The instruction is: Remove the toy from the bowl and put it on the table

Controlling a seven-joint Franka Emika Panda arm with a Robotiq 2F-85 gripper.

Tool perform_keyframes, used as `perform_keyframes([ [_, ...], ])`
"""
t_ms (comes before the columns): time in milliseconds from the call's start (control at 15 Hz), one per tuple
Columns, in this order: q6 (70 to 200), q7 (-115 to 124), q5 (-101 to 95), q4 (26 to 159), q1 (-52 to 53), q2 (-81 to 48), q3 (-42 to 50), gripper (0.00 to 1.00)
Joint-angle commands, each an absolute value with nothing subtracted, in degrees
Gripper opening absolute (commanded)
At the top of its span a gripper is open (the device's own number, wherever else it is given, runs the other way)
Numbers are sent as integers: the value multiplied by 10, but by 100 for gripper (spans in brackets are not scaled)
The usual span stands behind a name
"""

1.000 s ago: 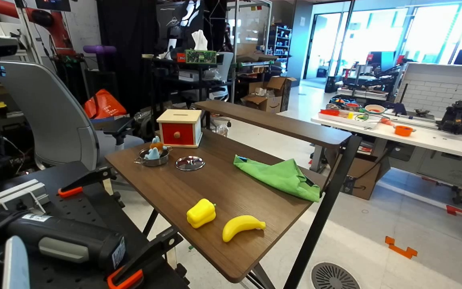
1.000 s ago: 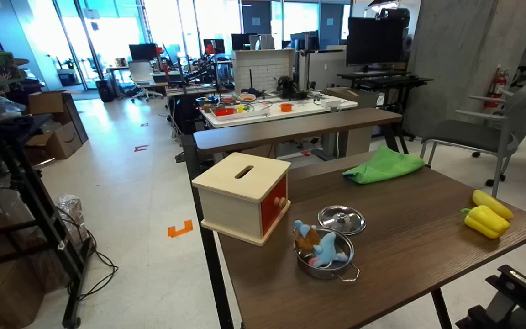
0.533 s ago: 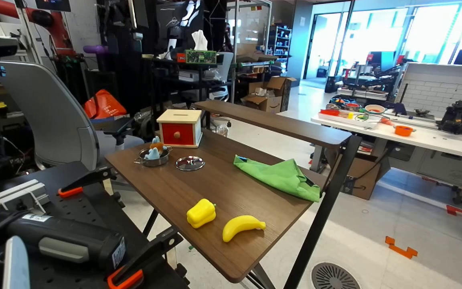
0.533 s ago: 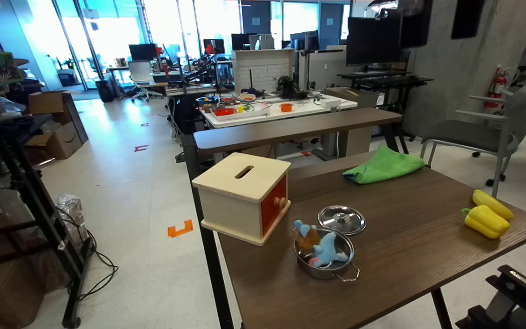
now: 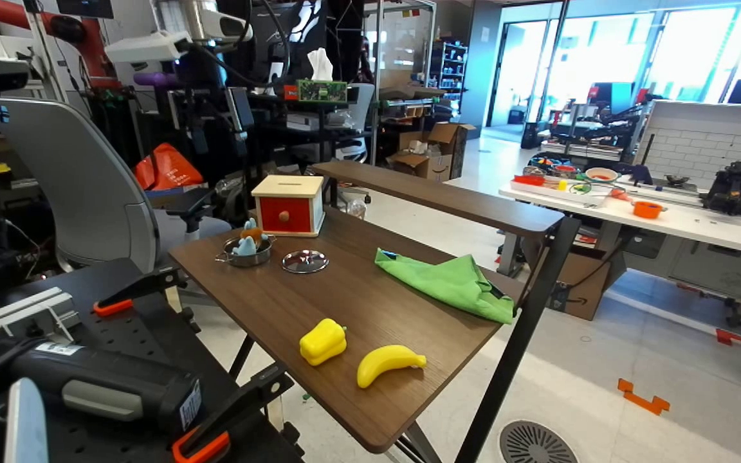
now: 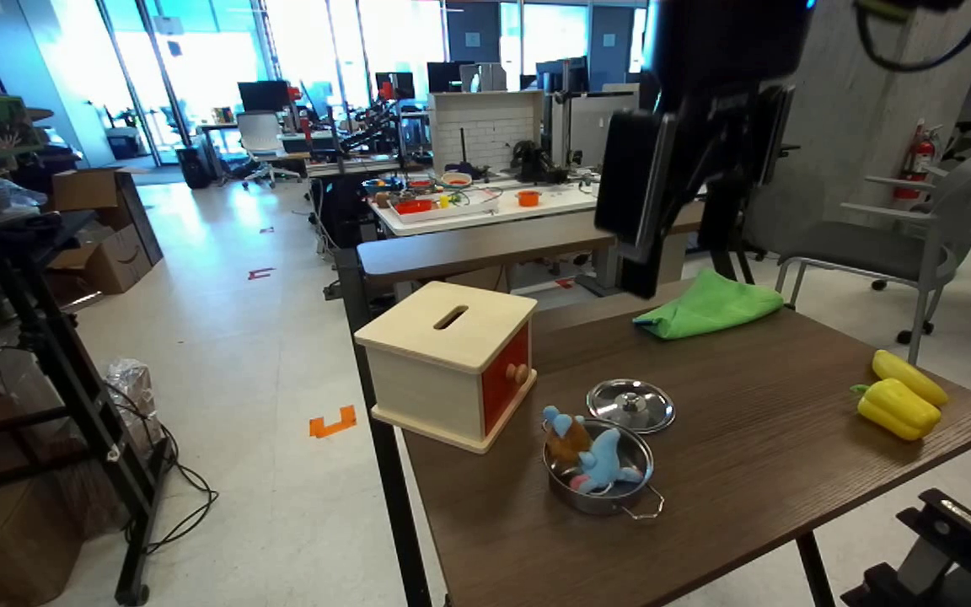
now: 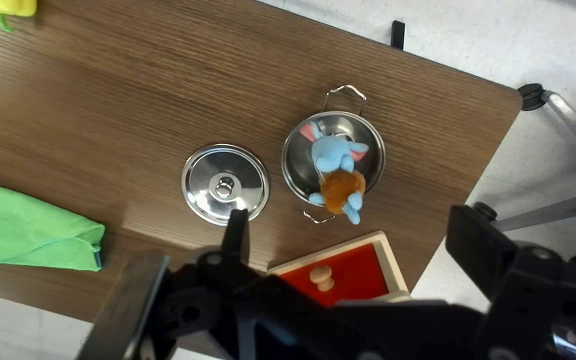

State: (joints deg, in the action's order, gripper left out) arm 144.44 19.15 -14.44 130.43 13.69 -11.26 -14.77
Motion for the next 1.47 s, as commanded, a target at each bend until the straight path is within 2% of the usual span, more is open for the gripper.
perform_keyframes([
  [0, 1487, 197, -180, 1282, 168, -184, -118, 100],
  [733, 1476, 169, -185, 1185, 239, -333, -56, 100],
  [1400, 1450, 139, -165, 1076, 250, -419, -48, 100],
])
